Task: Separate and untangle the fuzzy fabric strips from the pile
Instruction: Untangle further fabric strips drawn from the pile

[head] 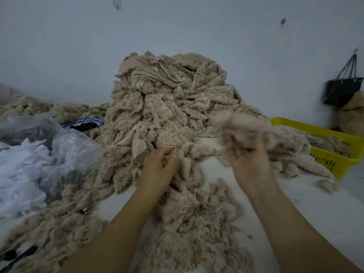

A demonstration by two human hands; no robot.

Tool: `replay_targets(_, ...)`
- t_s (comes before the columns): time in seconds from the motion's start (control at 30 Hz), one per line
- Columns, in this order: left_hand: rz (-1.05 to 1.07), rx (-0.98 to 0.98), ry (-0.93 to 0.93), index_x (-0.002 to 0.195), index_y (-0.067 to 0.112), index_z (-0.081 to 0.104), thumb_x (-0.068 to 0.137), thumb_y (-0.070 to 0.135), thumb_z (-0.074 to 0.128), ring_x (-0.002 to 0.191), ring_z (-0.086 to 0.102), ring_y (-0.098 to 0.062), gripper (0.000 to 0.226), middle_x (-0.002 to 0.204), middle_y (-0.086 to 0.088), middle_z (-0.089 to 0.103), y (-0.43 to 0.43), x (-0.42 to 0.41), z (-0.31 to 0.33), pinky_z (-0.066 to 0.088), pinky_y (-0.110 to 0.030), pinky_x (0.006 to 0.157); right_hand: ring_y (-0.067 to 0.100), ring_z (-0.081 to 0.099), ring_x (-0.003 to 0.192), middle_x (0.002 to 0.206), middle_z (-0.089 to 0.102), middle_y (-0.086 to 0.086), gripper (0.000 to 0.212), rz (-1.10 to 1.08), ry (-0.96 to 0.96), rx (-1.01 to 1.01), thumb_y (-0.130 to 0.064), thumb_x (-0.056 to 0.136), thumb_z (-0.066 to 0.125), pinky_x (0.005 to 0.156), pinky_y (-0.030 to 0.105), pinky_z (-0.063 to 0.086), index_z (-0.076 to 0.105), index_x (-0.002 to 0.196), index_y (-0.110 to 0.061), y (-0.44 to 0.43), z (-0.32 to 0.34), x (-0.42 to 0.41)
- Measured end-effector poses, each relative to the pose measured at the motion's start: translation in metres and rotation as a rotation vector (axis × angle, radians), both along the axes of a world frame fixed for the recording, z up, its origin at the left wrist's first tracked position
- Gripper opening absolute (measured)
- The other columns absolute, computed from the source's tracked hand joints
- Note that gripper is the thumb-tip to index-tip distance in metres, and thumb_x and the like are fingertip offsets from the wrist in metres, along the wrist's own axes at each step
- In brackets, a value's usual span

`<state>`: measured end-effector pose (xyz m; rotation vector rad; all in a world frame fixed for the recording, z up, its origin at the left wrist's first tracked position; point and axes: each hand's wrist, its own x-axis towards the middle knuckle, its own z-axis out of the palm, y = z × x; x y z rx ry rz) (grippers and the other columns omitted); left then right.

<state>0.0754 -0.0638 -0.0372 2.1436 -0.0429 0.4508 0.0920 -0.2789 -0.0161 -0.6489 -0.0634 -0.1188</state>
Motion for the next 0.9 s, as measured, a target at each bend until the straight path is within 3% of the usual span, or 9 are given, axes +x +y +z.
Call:
replay_targets(0.07,0.001,0.169,0.126,0.137,0.022,0.053,0.096,0.048,0.056,0.124,0.047,-0.022,0.049,0.131,-0.001,0.053,-0.002,0.004,-0.004,0.042,-0.044,0.106,0.017,0.074,0.090,0.119,0.060,0.010,0.069,-0.041,0.081,0.058,-0.061,0.078,0.061,0.071,0.027,0.060,0.048,0.125,-0.013,-0.009,-0.004,0.004)
replay_targets(0.17,0.037,0.418,0.161,0.114,0.018,0.064,0.095,0.046,0.057,0.113,0.050,-0.028,0.035,0.111,-0.003,0.059,-0.007,0.006,-0.008,0.042,-0.041,0.098,0.010,0.073,0.072,0.101,0.072,0.005,0.045,-0.028,0.244,-0.458,-0.048,0.094,0.060,0.067,0.025,0.059,0.057,0.114,-0.008,0.003,-0.023,0.004)
replay_targets(0.27,0.007,0.365,0.082,0.103,0.016,0.067,0.099,0.031,0.055,0.106,0.053,-0.025,0.020,0.107,-0.004,0.061,-0.007,0.005,-0.010,0.044,-0.040,0.094,0.009,0.071,0.070,0.087,0.074,-0.001,0.017,-0.030,0.130,-0.989,-0.035,0.097,0.058,0.067,0.026,0.057,0.065,0.103,-0.021,0.019,-0.030,0.001)
replay_targets(0.4,-0.114,0.191,-0.095,0.088,0.018,0.054,0.101,0.023,0.052,0.086,0.051,-0.018,0.014,0.090,0.004,0.053,-0.012,-0.003,-0.005,0.044,-0.032,0.075,0.002,0.065,0.092,0.112,0.063,-0.017,0.030,0.086,-0.092,-1.343,-0.045,0.097,0.054,0.076,0.018,0.053,0.058,0.123,-0.033,0.033,-0.037,-0.003)
replay_targets(0.47,-0.192,0.116,-0.140,0.087,0.020,0.052,0.102,0.023,0.050,0.077,0.053,-0.010,0.015,0.087,0.005,0.055,-0.018,-0.008,-0.001,0.045,-0.026,0.067,-0.013,0.060,0.085,0.108,0.058,-0.024,0.023,0.115,-0.162,-1.357,-0.043,0.097,0.052,0.063,0.004,0.044,0.054,0.120,-0.042,0.037,-0.036,-0.005)
replay_targets(0.57,-0.293,0.147,-0.182,0.091,0.019,0.052,0.103,0.020,0.048,0.077,0.052,-0.003,0.013,0.088,0.006,0.055,-0.023,-0.012,0.003,0.042,-0.016,0.065,-0.019,0.054,0.063,0.082,0.058,-0.020,0.019,0.077,-0.172,-1.382,-0.034,0.097,0.052,0.050,0.002,0.037,0.049,0.082,-0.044,0.037,-0.034,-0.006)
replay_targets(0.7,-0.354,0.270,-0.209,0.095,0.015,0.051,0.103,0.016,0.046,0.084,0.049,-0.005,0.009,0.095,0.006,0.051,-0.024,-0.016,0.004,0.043,-0.028,0.073,0.006,0.065,0.070,0.073,0.067,-0.001,0.032,0.130,0.001,-1.110,-0.032,0.093,0.047,0.067,0.029,0.053,0.062,0.065,-0.027,0.039,-0.029,-0.007)
replay_targets(0.77,-0.411,0.332,-0.263,0.096,0.017,0.052,0.102,0.012,0.047,0.083,0.046,0.000,0.009,0.093,0.011,0.048,-0.028,-0.018,0.006,0.039,-0.021,0.072,0.019,0.068,0.071,0.071,0.070,0.004,0.042,0.197,0.042,-0.901,-0.042,0.093,0.044,0.066,0.035,0.055,0.069,0.062,-0.026,0.039,-0.023,-0.009)
replay_targets(0.9,-0.497,0.399,-0.288,0.100,0.009,0.056,0.101,0.009,0.048,0.087,0.048,-0.009,0.009,0.098,0.004,0.051,-0.033,-0.022,0.004,0.043,-0.026,0.077,0.017,0.065,0.071,0.069,0.066,-0.001,0.040,0.147,-0.019,-1.055,-0.053,0.099,0.046,0.067,0.030,0.052,0.067,0.081,-0.023,0.041,-0.030,-0.010)
